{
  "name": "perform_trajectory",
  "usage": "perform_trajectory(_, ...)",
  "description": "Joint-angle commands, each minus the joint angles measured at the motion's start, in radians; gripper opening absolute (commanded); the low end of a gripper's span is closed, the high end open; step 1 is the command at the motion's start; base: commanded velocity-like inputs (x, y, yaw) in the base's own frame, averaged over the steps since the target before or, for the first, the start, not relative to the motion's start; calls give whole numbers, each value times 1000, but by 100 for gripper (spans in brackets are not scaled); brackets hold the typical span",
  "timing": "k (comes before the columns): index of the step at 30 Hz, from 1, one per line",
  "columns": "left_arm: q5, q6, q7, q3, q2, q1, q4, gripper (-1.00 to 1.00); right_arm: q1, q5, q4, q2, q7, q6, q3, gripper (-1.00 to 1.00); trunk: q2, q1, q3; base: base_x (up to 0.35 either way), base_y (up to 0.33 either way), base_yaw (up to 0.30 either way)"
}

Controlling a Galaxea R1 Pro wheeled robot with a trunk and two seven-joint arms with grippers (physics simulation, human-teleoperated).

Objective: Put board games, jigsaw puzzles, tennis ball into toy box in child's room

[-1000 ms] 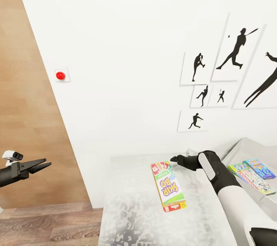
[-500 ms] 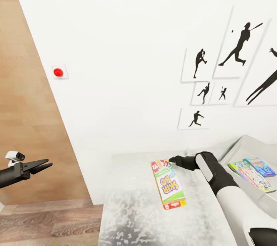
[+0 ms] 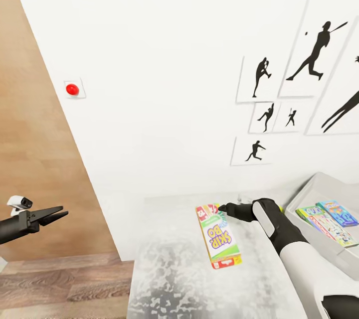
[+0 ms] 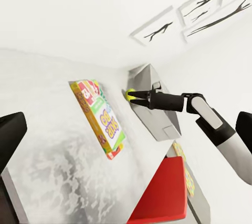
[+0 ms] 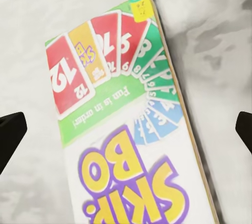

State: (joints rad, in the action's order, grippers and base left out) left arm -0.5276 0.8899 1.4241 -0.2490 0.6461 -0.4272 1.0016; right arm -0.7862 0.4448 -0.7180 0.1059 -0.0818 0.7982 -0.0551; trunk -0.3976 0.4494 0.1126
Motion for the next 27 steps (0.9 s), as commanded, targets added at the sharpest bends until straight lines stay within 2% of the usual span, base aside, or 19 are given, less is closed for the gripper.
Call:
perform_trajectory(1, -2, 11, 2, 0, 0, -1, 0, 100, -1, -8, -1, 1, -7, 3, -3, 100, -2, 1, 4, 0, 0, 0)
perform_trajectory(27, -4, 9, -25, -1, 0, -1, 0, 100, -1, -8, -1, 1, -9, -2, -3, 100, -2, 1, 46, 0, 0, 0)
